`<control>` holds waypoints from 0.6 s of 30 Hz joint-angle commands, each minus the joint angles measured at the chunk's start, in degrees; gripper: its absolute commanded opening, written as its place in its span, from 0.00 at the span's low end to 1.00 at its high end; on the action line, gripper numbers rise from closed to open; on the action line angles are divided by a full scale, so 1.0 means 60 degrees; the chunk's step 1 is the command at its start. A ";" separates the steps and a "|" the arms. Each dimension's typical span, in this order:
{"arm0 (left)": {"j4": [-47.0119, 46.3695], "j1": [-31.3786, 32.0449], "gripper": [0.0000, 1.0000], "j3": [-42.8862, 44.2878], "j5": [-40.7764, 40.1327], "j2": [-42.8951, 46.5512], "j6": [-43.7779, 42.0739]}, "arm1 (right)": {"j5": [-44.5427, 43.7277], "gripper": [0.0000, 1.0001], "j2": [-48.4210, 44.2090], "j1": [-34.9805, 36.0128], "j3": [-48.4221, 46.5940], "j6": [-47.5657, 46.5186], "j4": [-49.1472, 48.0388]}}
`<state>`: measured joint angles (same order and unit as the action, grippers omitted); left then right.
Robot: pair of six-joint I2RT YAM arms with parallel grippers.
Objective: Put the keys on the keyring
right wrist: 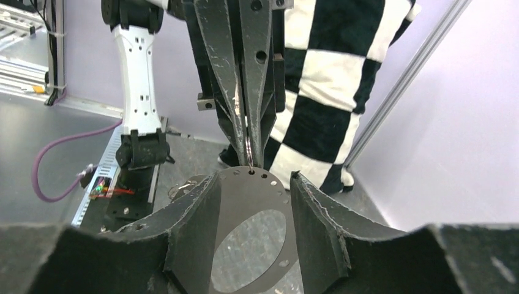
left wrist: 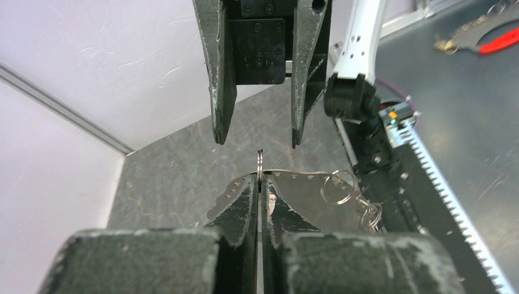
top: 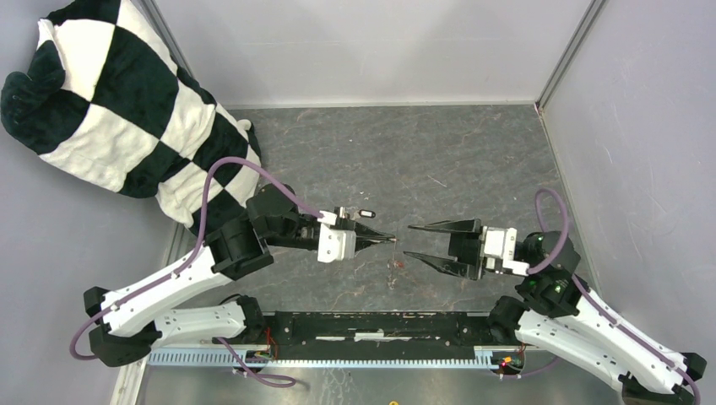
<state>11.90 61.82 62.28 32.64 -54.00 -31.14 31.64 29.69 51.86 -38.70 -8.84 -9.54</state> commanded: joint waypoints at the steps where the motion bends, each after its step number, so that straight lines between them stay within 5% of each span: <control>1: -0.1210 -0.0018 0.02 0.0676 0.0478 -0.0146 0.1973 | -0.0057 0.52 -0.0176 0.0018 -0.0400 0.0397 -0.0738; 11: 0.0247 -0.0007 0.02 0.1251 0.0248 -0.0466 0.1453 | -0.0437 0.51 0.0736 0.0021 -0.1925 0.0434 0.1538; 18: 0.2286 -0.0026 0.02 0.2367 -0.1375 -0.1289 0.1215 | -0.2123 0.77 -0.0054 0.0015 -0.0765 0.0642 0.0993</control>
<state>18.59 61.84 70.85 30.96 -59.16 -23.03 25.50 32.08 51.86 -46.24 -5.52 -2.81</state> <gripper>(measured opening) 0.037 0.743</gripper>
